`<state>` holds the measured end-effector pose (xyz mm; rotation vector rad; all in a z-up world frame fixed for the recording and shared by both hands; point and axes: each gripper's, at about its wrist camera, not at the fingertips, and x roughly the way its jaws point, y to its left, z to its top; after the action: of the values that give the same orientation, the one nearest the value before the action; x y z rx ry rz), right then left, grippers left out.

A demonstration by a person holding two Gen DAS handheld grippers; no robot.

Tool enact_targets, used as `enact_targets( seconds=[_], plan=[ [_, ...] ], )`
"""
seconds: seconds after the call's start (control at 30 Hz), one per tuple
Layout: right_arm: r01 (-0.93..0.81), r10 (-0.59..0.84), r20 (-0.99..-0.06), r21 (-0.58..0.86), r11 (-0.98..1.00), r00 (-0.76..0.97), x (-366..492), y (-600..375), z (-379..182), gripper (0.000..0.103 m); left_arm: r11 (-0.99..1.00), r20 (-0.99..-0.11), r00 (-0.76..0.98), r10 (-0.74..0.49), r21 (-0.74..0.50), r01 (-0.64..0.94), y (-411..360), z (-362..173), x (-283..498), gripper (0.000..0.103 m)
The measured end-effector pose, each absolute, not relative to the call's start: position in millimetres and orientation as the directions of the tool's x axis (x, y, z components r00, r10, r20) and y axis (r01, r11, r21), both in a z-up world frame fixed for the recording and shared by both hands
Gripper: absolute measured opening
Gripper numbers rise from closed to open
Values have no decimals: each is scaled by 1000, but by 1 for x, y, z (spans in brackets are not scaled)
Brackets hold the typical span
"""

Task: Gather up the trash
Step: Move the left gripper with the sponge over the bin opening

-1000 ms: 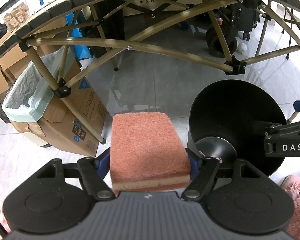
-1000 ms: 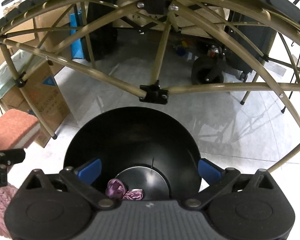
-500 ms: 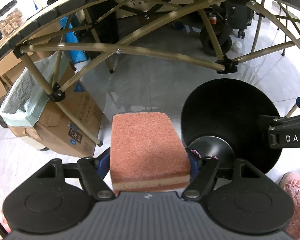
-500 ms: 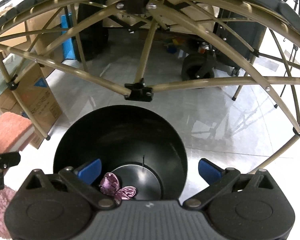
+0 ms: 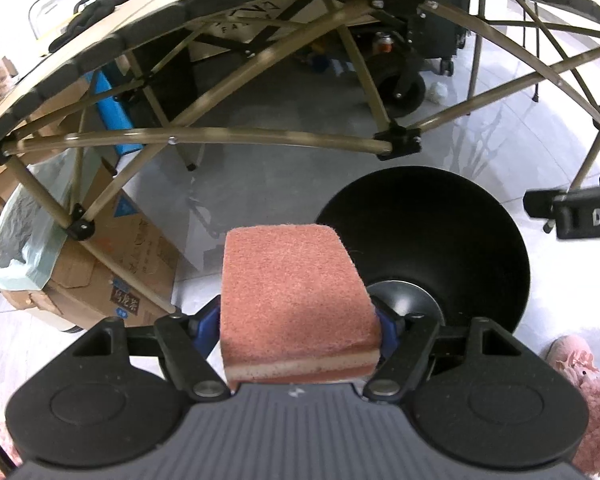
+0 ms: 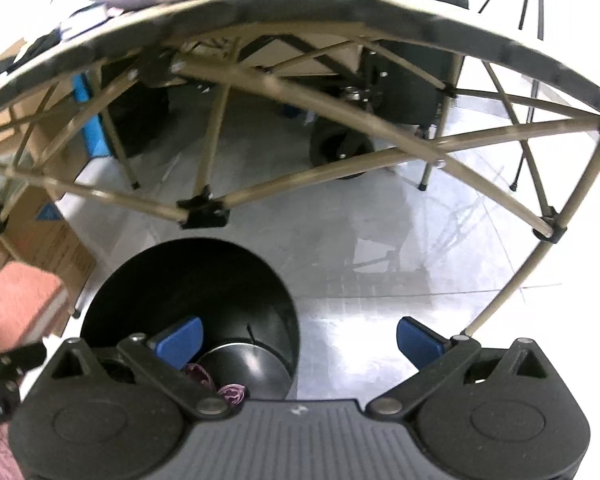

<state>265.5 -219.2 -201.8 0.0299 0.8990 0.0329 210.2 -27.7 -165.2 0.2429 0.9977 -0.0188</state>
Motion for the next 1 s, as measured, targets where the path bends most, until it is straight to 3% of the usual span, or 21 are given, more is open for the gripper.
enact_targets(
  seconds=[1.0],
  plan=[
    [170,-71,-730,62,983,680,251,-289,-168,103,949,-899,438,0,139,285,-106,-197,249,75]
  ],
)
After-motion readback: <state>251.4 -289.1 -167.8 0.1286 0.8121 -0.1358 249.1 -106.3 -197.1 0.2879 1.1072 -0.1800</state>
